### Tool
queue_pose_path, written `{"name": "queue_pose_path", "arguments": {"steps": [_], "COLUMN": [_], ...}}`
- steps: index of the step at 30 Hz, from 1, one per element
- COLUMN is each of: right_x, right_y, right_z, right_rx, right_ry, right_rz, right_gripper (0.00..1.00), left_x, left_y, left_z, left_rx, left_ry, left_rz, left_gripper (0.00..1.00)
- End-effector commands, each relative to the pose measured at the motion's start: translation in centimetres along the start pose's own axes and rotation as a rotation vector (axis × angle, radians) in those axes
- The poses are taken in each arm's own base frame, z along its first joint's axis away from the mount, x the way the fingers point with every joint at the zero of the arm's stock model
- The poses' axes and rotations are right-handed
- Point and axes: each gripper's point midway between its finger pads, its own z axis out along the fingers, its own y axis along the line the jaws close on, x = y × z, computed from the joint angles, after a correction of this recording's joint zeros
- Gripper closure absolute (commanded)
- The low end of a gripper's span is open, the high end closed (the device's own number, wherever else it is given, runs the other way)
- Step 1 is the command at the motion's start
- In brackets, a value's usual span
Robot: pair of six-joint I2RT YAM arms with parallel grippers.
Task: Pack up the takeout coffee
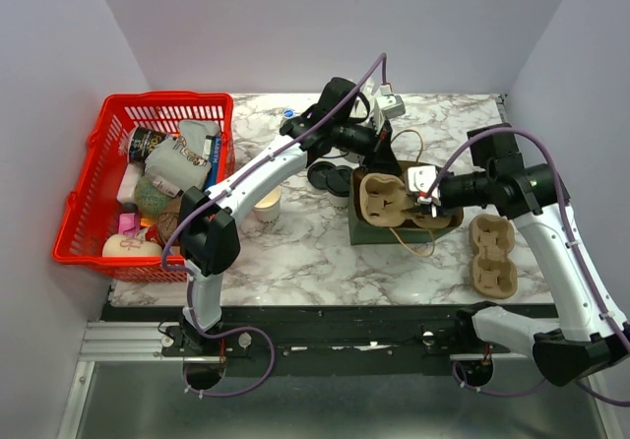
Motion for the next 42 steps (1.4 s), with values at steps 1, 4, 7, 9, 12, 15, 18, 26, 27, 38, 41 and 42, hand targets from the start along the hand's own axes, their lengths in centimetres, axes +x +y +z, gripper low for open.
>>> {"name": "queue_pose_path", "arguments": {"steps": [1,4,7,9,12,15,18,26,27,38,41,42], "right_x": [2.1,2.4,2.7,2.9,3.0,2.3,1.5,0.9,1.2,1.5,2.0,2.3], "right_y": [2.3,2.3,2.1,2.0,1.5,0.3,-0.7,0.3,0.4,1.8,3.2,4.1], "right_z": [-0.2,-0.1,0.0,0.0,0.0,-0.5,-1.0,-2.1,-2.2,-2.2,-1.9,-1.5], "right_rx": [-0.112,-0.130,-0.139,-0.140,-0.131,-0.086,-0.052,-0.095,-0.098,-0.137,-0.170,-0.196], "right_ry": [0.108,0.143,0.175,0.205,0.249,0.276,0.287,0.315,0.329,0.365,0.368,0.369], "right_rz": [0.034,0.056,0.072,0.064,0.059,0.059,0.061,0.093,0.094,0.194,0.215,0.237], "right_gripper": [0.69,0.69,0.68,0.68,0.69,0.69,0.69,0.69,0.69,0.70,0.69,0.69], "left_x": [-0.6,-0.5,-0.5,-0.4,-0.6,-0.8,-0.8,-1.1,-1.1,-1.1,-0.8,-0.7], "left_y": [-1.7,-1.6,-1.8,-1.6,-1.5,-1.6,-1.8,-2.0,-2.1,-1.4,-1.3,-1.3], "left_z": [-0.3,-0.1,0.0,0.1,0.3,0.4,0.4,0.4,0.4,0.1,0.1,0.0], "left_rx": [0.057,0.066,0.075,0.077,0.088,0.103,0.120,0.146,0.147,0.061,0.032,0.033], "left_ry": [-0.004,0.001,0.003,0.005,0.004,0.008,0.012,0.015,0.016,0.013,0.003,0.000], "left_rz": [0.018,0.010,0.009,0.002,-0.002,-0.004,-0.006,-0.016,-0.023,-0.076,-0.097,-0.101], "left_gripper": [0.95,0.85,0.80,0.75,0.68,0.65,0.66,0.98,1.00,1.00,1.00,1.00]}}
